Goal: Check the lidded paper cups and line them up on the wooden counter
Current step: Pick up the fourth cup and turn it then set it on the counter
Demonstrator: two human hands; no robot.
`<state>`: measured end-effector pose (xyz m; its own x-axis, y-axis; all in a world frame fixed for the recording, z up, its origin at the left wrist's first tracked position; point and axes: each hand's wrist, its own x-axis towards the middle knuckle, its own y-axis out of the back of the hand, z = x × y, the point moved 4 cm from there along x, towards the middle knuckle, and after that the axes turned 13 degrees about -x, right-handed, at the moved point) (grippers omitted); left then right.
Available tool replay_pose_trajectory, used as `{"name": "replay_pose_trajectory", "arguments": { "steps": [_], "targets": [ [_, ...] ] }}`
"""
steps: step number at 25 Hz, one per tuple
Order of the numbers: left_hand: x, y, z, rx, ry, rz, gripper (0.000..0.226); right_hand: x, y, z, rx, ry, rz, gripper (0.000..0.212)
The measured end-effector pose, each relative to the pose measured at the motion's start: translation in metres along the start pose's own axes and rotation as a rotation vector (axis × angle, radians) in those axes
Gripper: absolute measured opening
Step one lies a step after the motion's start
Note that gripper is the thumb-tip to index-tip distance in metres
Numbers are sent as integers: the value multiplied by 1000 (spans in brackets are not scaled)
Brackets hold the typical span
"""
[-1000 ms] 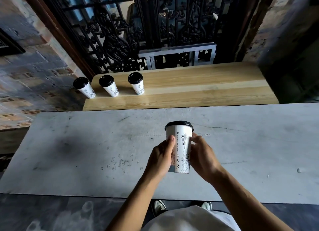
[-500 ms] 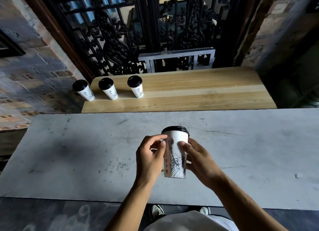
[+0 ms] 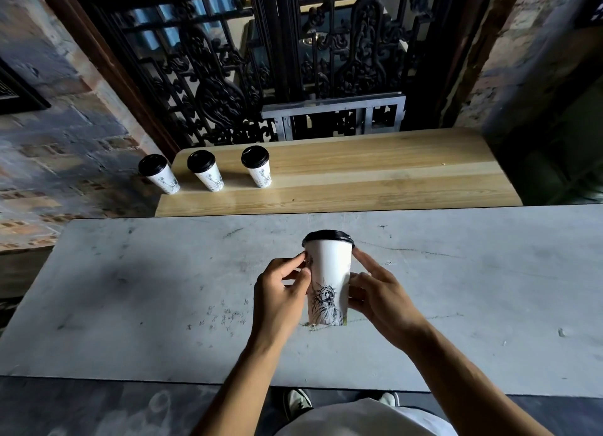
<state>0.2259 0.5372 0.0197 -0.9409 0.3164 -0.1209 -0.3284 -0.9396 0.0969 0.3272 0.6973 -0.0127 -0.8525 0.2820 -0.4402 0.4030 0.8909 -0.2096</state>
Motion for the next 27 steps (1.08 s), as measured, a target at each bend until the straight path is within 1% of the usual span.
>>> {"name": "replay_pose_trajectory", "arguments": {
  "steps": [2, 4, 6, 7, 8, 10, 11, 13, 15, 16, 17, 19, 21, 25, 26, 27],
  "targets": [
    [1, 2, 0, -21, -11, 16, 30, -1, -1, -4, -41, 42, 4, 59],
    [2, 3, -1, -46, -11, 34, 33, 0, 0, -5, -60, 49, 24, 52],
    [3, 3, -4, -110, 24, 48, 23, 0, 2, -4, -72, 40, 36, 45],
    [2, 1, -5, -149, 44, 41, 17, -2, 1, -6, -78, 54, 14, 42],
    [1, 0, -3, -173, 54, 29, 20, -4, 0, -10, -85, 76, -16, 39],
    [-2, -2, -2, -180, 51, -12, 40, -7, -3, -17, -99, 112, -60, 36],
    [-4, -3, -2, -183, 38, -34, 44, -7, -3, -18, -94, 117, -63, 35],
    [-6, -5, 0, -194, 5, -74, 43, -5, -3, -17, -68, 115, -45, 39],
    [-4, -6, -2, -221, 2, -79, 42, -2, -4, -16, -40, 84, -22, 53],
    [-3, -7, -4, -238, 11, -69, 45, -1, -4, -15, -20, 62, -16, 56],
    [-2, -7, -5, -259, 24, -55, 48, 0, -4, -14, -1, 44, -12, 56],
    [-2, -7, -5, -273, 29, -36, 50, 2, -4, -14, 37, 24, -10, 48],
    [-1, -6, -5, -234, 2, -19, 44, 3, -3, -13, 51, 34, 2, 44],
    [1, 2, -1, -148, -50, 38, 14, 3, -1, -12, 7, 76, 29, 58],
    [1, 2, 0, -149, -59, 33, 14, 4, -1, -11, -16, 87, 26, 59],
    [1, 2, 0, -148, -62, 22, 20, 4, -1, -11, -50, 104, 14, 58]
  ]
}}
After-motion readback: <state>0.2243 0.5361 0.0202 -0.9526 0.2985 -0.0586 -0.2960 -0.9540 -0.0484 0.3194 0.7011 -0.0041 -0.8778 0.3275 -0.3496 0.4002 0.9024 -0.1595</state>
